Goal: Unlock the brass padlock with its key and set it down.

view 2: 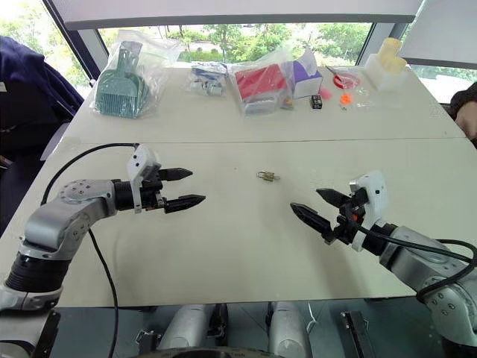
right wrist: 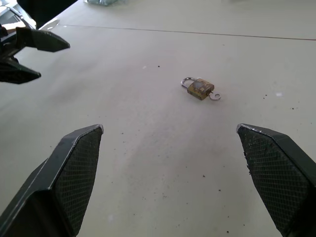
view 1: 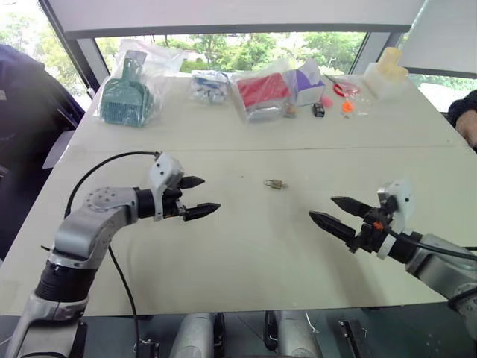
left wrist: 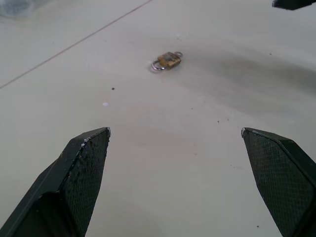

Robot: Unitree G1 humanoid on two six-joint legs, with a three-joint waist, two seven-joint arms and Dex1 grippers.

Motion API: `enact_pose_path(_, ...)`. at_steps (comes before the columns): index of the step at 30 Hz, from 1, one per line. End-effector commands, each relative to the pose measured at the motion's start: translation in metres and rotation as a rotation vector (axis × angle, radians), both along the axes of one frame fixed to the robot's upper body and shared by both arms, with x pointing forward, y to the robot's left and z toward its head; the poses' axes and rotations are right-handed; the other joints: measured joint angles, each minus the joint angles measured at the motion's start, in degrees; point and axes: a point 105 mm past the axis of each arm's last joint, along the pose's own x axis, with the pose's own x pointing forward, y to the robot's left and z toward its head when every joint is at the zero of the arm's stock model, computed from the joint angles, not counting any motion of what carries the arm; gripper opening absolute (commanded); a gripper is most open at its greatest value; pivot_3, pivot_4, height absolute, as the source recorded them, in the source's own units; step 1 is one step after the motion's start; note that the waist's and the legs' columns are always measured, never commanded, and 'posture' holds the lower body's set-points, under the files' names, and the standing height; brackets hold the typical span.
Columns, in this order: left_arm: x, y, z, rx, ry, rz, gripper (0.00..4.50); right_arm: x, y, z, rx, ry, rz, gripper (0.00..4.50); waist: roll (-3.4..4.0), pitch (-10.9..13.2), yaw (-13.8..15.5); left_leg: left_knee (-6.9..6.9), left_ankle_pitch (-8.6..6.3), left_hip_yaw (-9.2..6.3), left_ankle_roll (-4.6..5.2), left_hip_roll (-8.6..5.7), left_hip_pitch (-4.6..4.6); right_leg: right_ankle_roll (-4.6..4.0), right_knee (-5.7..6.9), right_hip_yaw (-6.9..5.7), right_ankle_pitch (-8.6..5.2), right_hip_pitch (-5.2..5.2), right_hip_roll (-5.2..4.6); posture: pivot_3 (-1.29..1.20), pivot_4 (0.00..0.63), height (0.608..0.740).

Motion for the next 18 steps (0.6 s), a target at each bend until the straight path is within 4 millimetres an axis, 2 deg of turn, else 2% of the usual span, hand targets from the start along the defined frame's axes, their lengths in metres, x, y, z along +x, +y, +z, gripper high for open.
enact_pose_path(1, 0.002, 0.003, 0.011, 0.017, -0.061, -0.003, 4.43, 0.003, 0.002, 0.009, 0.008, -0.055, 0.016, 4.5, 0.0, 0.0, 0.0, 0.0, 0.0, 0.0, 0.0, 0.0, 0.0, 0.0, 0.0, 0.0, 0.0, 0.0, 0.0, 0.0, 0.15, 0.735)
enact_pose_path(14, 0.005, 0.002, 0.006, 0.046, -0.06, -0.027, 4.43, 0.002, 0.006, 0.004, 0.019, -0.051, 0.02, 4.5, 0.01, 0.0, 0.0, -0.02, 0.0, 0.01, 0.0, 0.0, -0.01, 0.0, 0.0, 0.0, 0.0, -0.03, 0.0, 0.0, 0.15, 0.735)
enact_pose_path(18, 0.016, -0.001, 0.009, 0.056, -0.094, -0.079, 4.43, 0.004, 0.009, 0.004, 0.036, -0.051, 0.015, 4.5, 0.01, 0.0, 0.2, -0.01, 0.0, 0.01, 0.0, 0.0, -0.01, 0.0, 0.0, -0.01, 0.0, -0.01, 0.0, 0.0, 0.15, 0.735)
